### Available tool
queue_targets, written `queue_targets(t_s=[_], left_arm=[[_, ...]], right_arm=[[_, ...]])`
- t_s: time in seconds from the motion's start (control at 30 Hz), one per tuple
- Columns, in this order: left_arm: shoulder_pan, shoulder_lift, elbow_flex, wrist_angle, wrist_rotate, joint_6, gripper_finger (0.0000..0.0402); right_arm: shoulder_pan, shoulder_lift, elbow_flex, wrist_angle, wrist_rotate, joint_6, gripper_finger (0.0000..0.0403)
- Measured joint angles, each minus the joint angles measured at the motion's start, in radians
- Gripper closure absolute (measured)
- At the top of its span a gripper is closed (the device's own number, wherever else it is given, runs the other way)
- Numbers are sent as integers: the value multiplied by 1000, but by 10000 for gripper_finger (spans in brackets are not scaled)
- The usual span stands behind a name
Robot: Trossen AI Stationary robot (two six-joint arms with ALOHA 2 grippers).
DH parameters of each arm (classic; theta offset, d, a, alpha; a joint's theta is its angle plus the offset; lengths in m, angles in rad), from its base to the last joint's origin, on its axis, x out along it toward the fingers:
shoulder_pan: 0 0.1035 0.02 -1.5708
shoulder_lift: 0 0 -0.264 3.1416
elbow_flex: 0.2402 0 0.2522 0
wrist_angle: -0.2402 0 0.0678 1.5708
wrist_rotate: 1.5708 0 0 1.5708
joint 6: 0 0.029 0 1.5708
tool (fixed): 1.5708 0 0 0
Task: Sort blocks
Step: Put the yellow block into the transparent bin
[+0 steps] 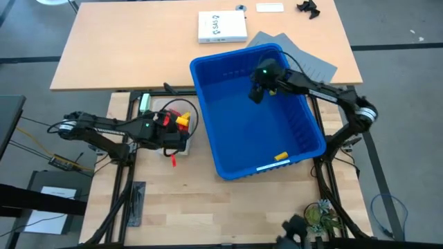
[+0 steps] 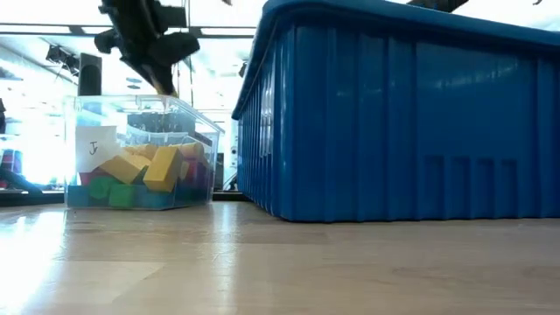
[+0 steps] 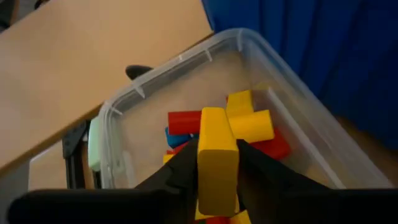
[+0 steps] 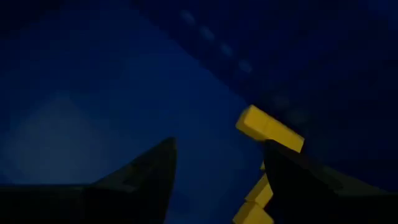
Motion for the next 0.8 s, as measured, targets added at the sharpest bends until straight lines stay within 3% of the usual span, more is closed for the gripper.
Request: queue_targets(t_s=[0.27, 0.5, 0.8], left_arm=[[11, 1, -36, 66, 0, -23, 253], [11, 1, -36, 132, -4, 76, 249], [11, 1, -36, 133, -4, 80, 249]], right_arm=[[-129, 201, 0, 179, -6, 113, 174], [-192, 308, 0, 369, -52, 149, 174], [-232, 417, 1, 501, -48, 144, 174]])
